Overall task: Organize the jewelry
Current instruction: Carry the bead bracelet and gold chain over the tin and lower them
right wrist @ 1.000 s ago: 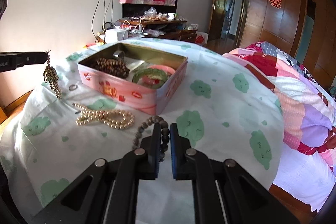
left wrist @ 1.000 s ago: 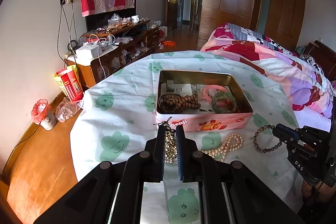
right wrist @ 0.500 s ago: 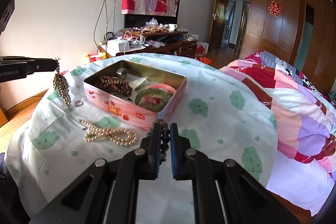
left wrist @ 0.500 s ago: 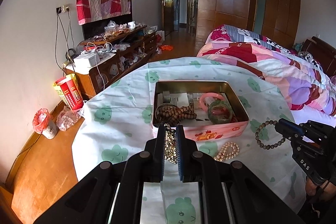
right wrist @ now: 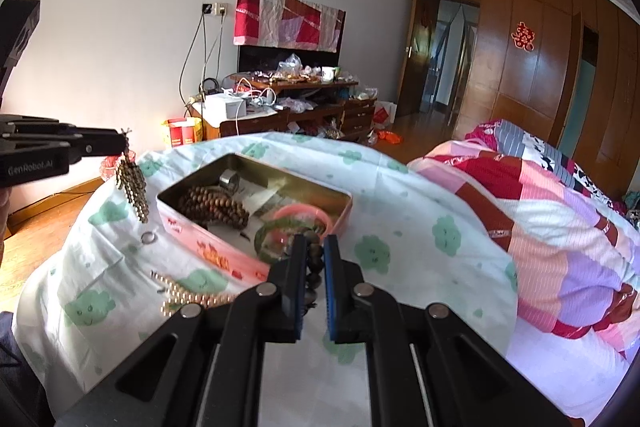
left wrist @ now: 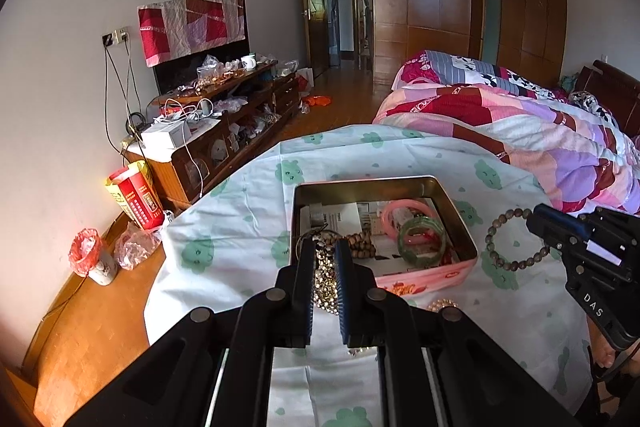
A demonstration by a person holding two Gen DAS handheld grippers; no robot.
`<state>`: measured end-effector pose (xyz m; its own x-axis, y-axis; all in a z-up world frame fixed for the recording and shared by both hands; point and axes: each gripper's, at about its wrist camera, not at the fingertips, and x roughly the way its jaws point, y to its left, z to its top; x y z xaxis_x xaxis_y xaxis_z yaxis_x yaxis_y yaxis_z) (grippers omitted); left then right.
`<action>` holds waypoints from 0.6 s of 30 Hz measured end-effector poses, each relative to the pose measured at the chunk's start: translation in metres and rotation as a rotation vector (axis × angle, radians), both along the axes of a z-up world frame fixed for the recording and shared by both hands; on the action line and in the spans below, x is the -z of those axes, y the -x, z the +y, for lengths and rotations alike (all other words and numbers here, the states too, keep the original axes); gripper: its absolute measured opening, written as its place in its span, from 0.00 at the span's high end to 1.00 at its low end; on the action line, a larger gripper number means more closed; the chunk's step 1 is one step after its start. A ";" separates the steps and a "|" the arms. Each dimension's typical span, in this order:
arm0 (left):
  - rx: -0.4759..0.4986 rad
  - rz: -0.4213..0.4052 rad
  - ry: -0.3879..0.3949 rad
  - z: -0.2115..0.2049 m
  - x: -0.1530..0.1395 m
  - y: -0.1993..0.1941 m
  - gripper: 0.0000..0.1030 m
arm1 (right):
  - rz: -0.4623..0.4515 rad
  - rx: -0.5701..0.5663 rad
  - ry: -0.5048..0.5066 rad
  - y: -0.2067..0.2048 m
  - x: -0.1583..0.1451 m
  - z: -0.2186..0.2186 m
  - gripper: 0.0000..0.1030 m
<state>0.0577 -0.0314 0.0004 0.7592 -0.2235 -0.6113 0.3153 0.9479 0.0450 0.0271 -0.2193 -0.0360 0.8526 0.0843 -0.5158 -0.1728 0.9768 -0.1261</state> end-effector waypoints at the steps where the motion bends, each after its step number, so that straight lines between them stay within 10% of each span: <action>1: 0.000 -0.002 -0.004 -0.001 0.000 -0.002 0.92 | -0.005 -0.001 0.002 -0.003 -0.002 0.001 0.91; 18: 0.019 -0.034 -0.064 -0.023 -0.012 -0.036 0.92 | -0.044 -0.023 0.034 -0.036 -0.024 0.011 0.91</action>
<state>0.0934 -0.0546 0.0122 0.7761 -0.1992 -0.5984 0.3300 0.9368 0.1162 0.0627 -0.2080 -0.0119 0.8726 0.0872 -0.4806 -0.1888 0.9677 -0.1671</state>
